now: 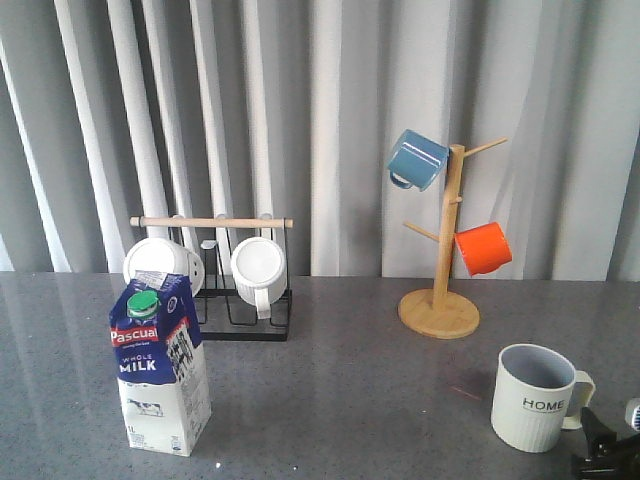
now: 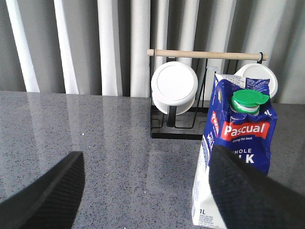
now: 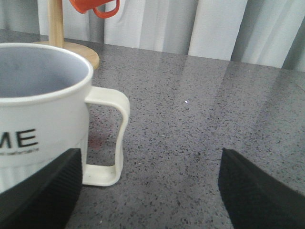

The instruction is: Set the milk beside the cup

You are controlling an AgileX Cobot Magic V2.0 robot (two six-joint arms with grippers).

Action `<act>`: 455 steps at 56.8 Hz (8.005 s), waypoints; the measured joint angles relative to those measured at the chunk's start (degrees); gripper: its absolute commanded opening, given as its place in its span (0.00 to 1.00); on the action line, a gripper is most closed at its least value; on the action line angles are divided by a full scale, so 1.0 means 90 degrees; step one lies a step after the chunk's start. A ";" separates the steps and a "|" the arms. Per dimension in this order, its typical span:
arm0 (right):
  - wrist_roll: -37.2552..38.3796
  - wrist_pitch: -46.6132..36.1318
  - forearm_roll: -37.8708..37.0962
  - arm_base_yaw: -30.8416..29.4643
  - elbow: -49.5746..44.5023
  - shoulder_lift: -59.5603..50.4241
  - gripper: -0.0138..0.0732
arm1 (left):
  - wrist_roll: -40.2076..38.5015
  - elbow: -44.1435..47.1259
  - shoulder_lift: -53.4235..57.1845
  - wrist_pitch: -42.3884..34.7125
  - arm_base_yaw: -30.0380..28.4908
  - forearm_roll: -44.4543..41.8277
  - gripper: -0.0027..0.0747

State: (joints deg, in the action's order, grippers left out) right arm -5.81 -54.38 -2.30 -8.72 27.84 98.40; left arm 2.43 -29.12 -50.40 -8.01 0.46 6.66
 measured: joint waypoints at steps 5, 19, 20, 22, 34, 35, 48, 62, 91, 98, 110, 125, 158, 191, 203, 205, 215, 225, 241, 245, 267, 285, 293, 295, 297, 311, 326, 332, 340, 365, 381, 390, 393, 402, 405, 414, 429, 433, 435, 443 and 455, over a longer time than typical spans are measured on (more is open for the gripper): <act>0.0000 -0.0014 0.0051 0.0000 0.0187 0.0229 0.81 | 0.0000 0.0000 0.0000 0.0000 0.0000 0.0000 0.70; 0.0222 -0.0035 -0.0024 0.0000 0.0854 0.0859 0.79 | 0.0000 0.0000 0.0000 0.0000 0.0000 0.0000 0.70; 0.0229 -0.0035 -0.0024 0.0000 0.0899 0.0897 0.79 | 0.0000 0.0000 0.0000 0.0000 0.0000 0.0000 0.70; 0.0259 -0.0035 -0.0024 0.0000 0.1010 0.0988 0.76 | 0.0000 0.0000 0.0000 0.0000 0.0000 0.0000 0.70; 0.0847 0.0054 -0.0130 0.0010 0.1497 0.1328 0.27 | 0.0000 0.0000 0.0000 0.0000 0.0000 0.0000 0.70; 0.0951 0.0072 -0.0173 0.0032 0.1499 0.1328 0.20 | 0.0000 0.0000 0.0000 0.0000 0.0000 0.0000 0.70; 0.1409 0.0121 -0.0423 0.0813 0.1525 0.1045 0.16 | 0.0000 0.0000 0.0000 0.0000 0.0000 0.0000 0.70; 0.1118 0.0321 0.1034 0.2568 0.1735 0.0889 0.17 | 0.0000 0.0000 0.0000 0.0000 0.0000 0.0000 0.70; -0.0158 0.0308 0.3193 0.3928 0.2006 0.1429 0.42 | 0.0000 0.0000 0.0000 0.0000 0.0000 0.0000 0.70; -0.0163 0.0308 0.3185 0.3928 0.2000 0.1429 0.53 | 0.0000 0.0000 0.0000 0.0000 0.0000 0.0000 0.70; -0.0035 0.0303 0.2856 0.3928 0.1515 0.1188 0.57 | 0.0000 0.0000 0.0000 0.0000 0.0000 0.0000 0.70; 0.0024 0.0452 0.2044 0.3761 0.0385 -0.0053 0.57 | 0.0000 0.0000 0.0000 0.0000 0.0000 0.0000 0.70; 0.1572 0.4538 -0.0886 0.1072 0.1166 -0.4519 0.30 | 0.0000 0.0000 0.0000 0.0000 0.0000 0.0000 0.70; 0.1719 0.5550 -0.0984 0.1042 0.1168 -0.5606 0.15 | 0.0000 0.0000 0.0000 -0.0005 0.0000 0.0000 0.70; 0.1719 0.5563 -0.0984 0.1042 0.1168 -0.5606 0.15 | 0.0000 0.0000 0.0000 -0.0005 0.0000 0.0000 0.70; 0.1719 0.5563 -0.0984 0.1042 0.1168 -0.5606 0.15 | 0.0000 0.0000 0.0000 -0.0012 0.0000 0.0000 0.70; 0.1719 0.5563 -0.0978 0.1042 0.1168 -0.5606 0.15 | -0.0006 0.0000 0.0000 -0.0105 0.0000 0.0000 0.72; 0.1719 0.5563 -0.0978 0.1042 0.1168 -0.5606 0.15 | -0.0846 -0.0151 -0.0015 -0.0364 0.0142 -0.0019 0.96; 0.1719 0.5563 -0.0978 0.1042 0.1168 -0.5606 0.15 | -0.2054 -0.1196 -0.1263 -0.1417 0.0946 -0.1816 0.97; 0.1719 0.5563 -0.0978 0.1042 0.1168 -0.5606 0.15 | -0.2330 -0.1434 -0.1749 -0.1462 0.0996 -0.1920 0.97; 0.1719 0.5563 -0.0978 0.1042 0.1168 -0.5606 0.15 | -0.2670 -0.1795 -0.3622 -0.2224 0.1102 -0.2056 0.96; 0.1719 0.5563 -0.0978 0.1042 0.1168 -0.5606 0.15 | -0.2670 -0.1951 -0.4720 -0.2790 0.1151 -0.2072 0.94; 0.1719 0.5563 -0.0978 0.1042 0.1168 -0.5606 0.15 | -0.2648 -0.2350 -0.5028 -0.2452 0.1151 -0.2072 0.77; 0.1719 0.5563 -0.0978 0.1042 0.1168 -0.5606 0.15 | -0.2618 -0.2450 -0.5071 -0.2340 0.1151 -0.2072 0.68; 0.1719 0.5563 -0.0978 0.1042 0.1168 -0.5606 0.15 | -0.2577 -0.2517 -0.5092 -0.2242 0.1151 -0.2072 0.58; 0.1719 0.5563 -0.0978 0.1042 0.1168 -0.5606 0.15 | -0.2548 -0.2612 -0.5100 -0.2068 0.1165 -0.2066 0.02; 0.1719 0.5569 -0.0978 0.1042 0.1168 -0.5606 0.15 | -0.2548 -0.2612 -0.5100 -0.2060 0.1170 -0.2066 0.03; 0.1719 0.5569 -0.0978 0.1042 0.1168 -0.5606 0.15 | -0.2548 -0.2612 -0.5100 -0.2060 0.1175 -0.2066 0.03; 0.1719 0.5569 -0.0978 0.1042 0.1168 -0.5606 0.15 | -0.2548 -0.2612 -0.5057 -0.2042 0.1175 -0.2066 0.03; 0.1719 0.5569 -0.0978 0.1042 0.1168 -0.5606 0.15 | -0.1877 -0.2612 -0.3600 -0.2177 0.1711 -0.1300 0.03; 0.1714 0.5575 -0.0978 0.1042 0.1168 -0.5606 0.15 | 0.2830 -0.2667 -0.3285 -0.2598 0.3392 0.3865 0.03; 0.1714 0.5575 -0.0978 0.1042 0.1168 -0.5606 0.15 | 0.4309 -0.2948 -0.3537 -0.3421 0.4220 0.5907 0.03; 0.1714 0.5575 -0.0978 0.1042 0.1168 -0.5606 0.15 | 0.4525 -0.3070 -0.3670 -0.3564 0.4420 0.6195 0.03; 0.1714 0.5575 -0.0978 0.1042 0.1168 -0.5606 0.15 | 0.4736 -0.3435 -0.4203 -0.3674 0.4841 0.6468 0.03; 0.1714 0.5575 -0.0978 0.1042 0.1168 -0.5606 0.15 | 0.4742 -0.3541 -0.4415 -0.3674 0.4943 0.6516 0.03; 0.1714 0.5575 -0.0978 0.1042 0.1168 -0.5606 0.15 | 0.4762 -0.3755 -0.4971 -0.3749 0.5103 0.6701 0.03; 0.1714 0.5575 -0.0978 0.1042 0.1168 -0.5606 0.15 | 0.4519 -0.3793 -0.5486 -0.3997 0.5182 0.6930 0.03; 0.1714 0.5575 -0.0978 0.1042 0.1168 -0.5606 0.15 | 0.4388 -0.3793 -0.5531 -0.4035 0.5182 0.6953 0.03; 0.1714 0.5575 -0.0978 0.1042 0.1168 -0.5606 0.15 | 0.4358 -0.3793 -0.5554 -0.4072 0.5182 0.6954 0.03; 0.1714 0.5580 -0.0978 0.1042 0.1168 -0.5606 0.15 | 0.4324 -0.3798 -0.5666 -0.4275 0.5182 0.6962 0.03; 0.1714 0.5580 -0.0978 0.1042 0.1168 -0.5606 0.15 | 0.4305 -0.3798 -0.5878 -0.4401 0.5182 0.6956 0.03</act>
State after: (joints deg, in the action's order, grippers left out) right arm 9.61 -4.15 -11.10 0.66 38.35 47.95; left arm 41.18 -63.30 -103.30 -47.62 47.09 69.26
